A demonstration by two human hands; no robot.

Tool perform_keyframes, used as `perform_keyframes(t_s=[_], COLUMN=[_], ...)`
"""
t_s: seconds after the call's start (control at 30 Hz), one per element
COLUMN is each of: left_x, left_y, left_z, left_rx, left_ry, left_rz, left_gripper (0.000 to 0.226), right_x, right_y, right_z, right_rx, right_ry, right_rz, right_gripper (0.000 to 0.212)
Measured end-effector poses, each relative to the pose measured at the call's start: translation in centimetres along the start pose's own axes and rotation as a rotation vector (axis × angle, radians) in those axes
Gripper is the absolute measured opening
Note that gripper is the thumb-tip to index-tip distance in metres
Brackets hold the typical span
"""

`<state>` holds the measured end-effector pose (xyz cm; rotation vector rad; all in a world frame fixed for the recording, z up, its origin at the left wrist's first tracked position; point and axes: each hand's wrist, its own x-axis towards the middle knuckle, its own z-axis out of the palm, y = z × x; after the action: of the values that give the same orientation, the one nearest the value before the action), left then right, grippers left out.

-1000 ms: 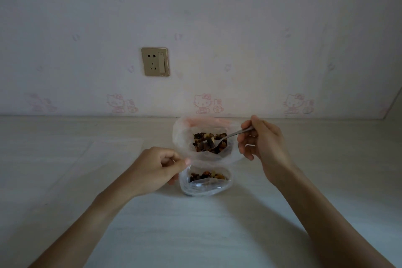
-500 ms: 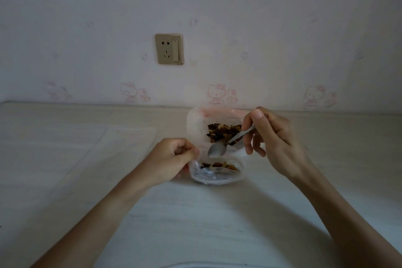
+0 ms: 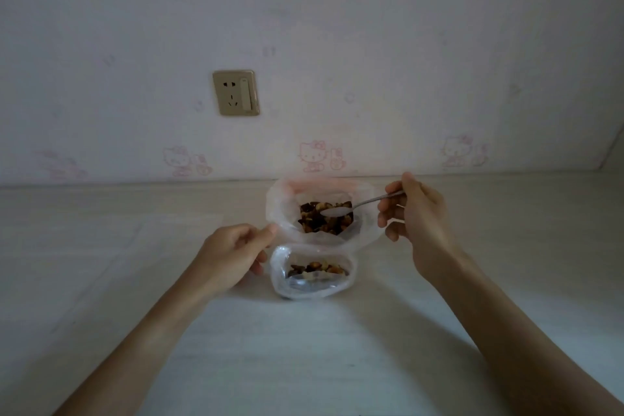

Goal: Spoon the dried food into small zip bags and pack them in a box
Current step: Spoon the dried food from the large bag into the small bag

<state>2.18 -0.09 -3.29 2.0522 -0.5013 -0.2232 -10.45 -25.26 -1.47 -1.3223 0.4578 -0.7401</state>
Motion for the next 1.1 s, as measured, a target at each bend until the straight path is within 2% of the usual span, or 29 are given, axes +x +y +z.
perform_keyframes(t_s=[0.1, 0.23, 0.33, 0.47, 0.57, 0.8, 0.97, 1.1], left_x=[1.1, 2.5, 3.2, 3.9, 4.2, 4.3, 4.2, 4.3], left_y=[0.6, 2.1, 2.6, 1.5, 0.6, 0.1, 0.7, 1.2], left_z=[0.1, 0.7, 1.6, 2.6, 2.9, 3.5, 3.7, 3.8], left_rx=[-0.031, -0.075, -0.044, 0.024, 0.069, 0.016, -0.056, -0.02], left_ry=[0.07, 0.048, 0.048, 0.094, 0.118, 0.184, 0.184, 0.186], left_rz=[-0.083, -0.119, -0.099, -0.06, -0.012, 0.094, 0.151, 0.2], left_gripper=[0.054, 0.06, 0.052, 0.022, 0.017, 0.024, 0.019, 0.018], right_x=[0.0, 0.0, 0.2, 0.1, 0.2, 0.2, 0.1, -0.2], right_y=[0.2, 0.9, 1.3, 1.6, 1.9, 2.1, 1.7, 1.6], right_z=[0.3, 0.9, 0.8, 0.7, 1.0, 1.0, 0.9, 1.1], right_rx=[-0.137, -0.329, -0.469, -0.62, -0.578, -0.41, -0.324, -0.285], right_ry=[0.022, 0.011, 0.011, -0.068, -0.109, -0.186, -0.248, -0.256], right_rz=[-0.109, -0.316, -0.403, -0.483, -0.427, -0.147, -0.044, 0.017], right_gripper=[0.043, 0.044, 0.041, 0.041, 0.039, 0.035, 0.032, 0.035])
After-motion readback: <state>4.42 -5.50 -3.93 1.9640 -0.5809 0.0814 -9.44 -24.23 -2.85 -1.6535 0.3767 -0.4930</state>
